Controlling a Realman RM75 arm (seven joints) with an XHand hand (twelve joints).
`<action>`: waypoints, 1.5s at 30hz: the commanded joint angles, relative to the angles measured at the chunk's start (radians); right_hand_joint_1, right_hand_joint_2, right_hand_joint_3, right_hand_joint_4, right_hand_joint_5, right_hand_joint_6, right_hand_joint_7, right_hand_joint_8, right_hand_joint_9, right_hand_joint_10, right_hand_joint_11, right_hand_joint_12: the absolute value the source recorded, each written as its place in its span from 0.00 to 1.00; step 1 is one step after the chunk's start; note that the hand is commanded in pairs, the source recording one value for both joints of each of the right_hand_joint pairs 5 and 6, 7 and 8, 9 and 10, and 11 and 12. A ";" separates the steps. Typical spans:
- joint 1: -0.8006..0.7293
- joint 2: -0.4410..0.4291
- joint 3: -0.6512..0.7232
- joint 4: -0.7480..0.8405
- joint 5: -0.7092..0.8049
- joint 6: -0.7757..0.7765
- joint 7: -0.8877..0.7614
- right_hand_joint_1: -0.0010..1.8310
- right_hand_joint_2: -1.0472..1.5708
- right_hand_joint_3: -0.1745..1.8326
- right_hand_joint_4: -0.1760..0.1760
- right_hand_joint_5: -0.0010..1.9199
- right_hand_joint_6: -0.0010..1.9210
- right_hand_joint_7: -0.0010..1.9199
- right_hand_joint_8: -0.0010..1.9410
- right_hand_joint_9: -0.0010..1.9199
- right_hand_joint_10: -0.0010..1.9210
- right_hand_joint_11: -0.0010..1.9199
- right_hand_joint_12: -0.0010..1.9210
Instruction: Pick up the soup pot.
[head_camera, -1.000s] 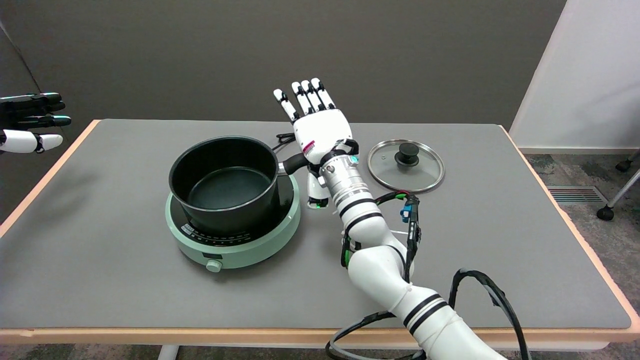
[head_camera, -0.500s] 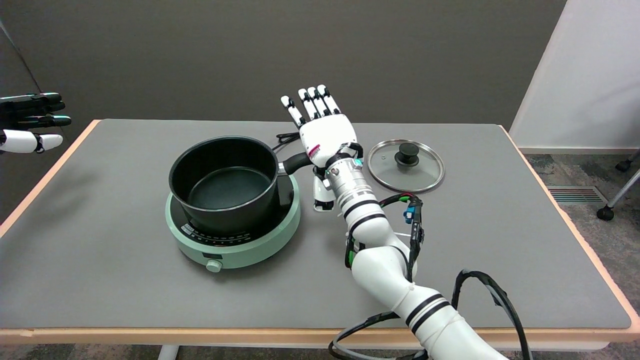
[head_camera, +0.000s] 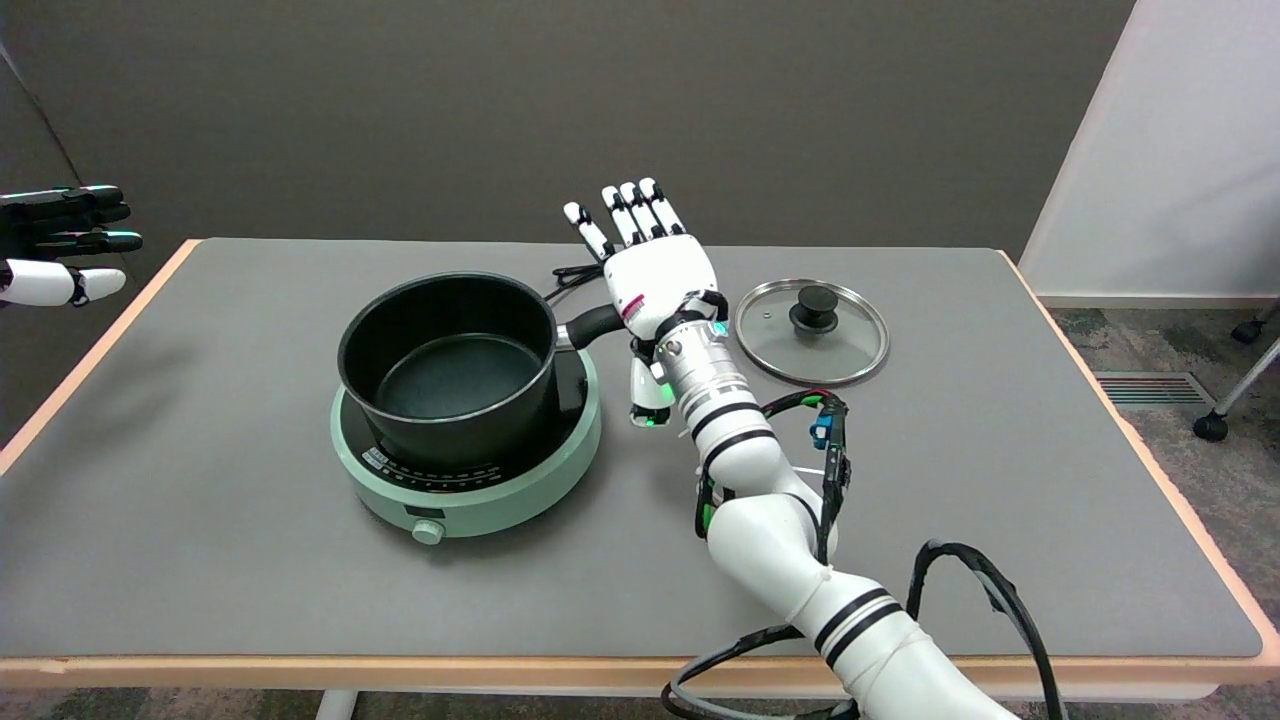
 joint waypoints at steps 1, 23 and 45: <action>-0.004 0.013 0.001 -0.009 0.001 -0.001 -0.002 0.67 0.04 0.88 1.00 0.01 0.01 0.01 0.01 0.01 0.01 0.01 0.01; 0.011 0.039 -0.034 -0.006 0.034 0.002 -0.001 0.65 0.08 0.92 1.00 0.29 0.29 0.29 0.28 0.29 0.29 0.29 0.29; 0.019 0.057 -0.057 0.016 0.058 -0.007 0.006 0.66 0.22 0.65 0.43 0.63 0.63 0.63 0.62 0.63 0.63 0.63 0.63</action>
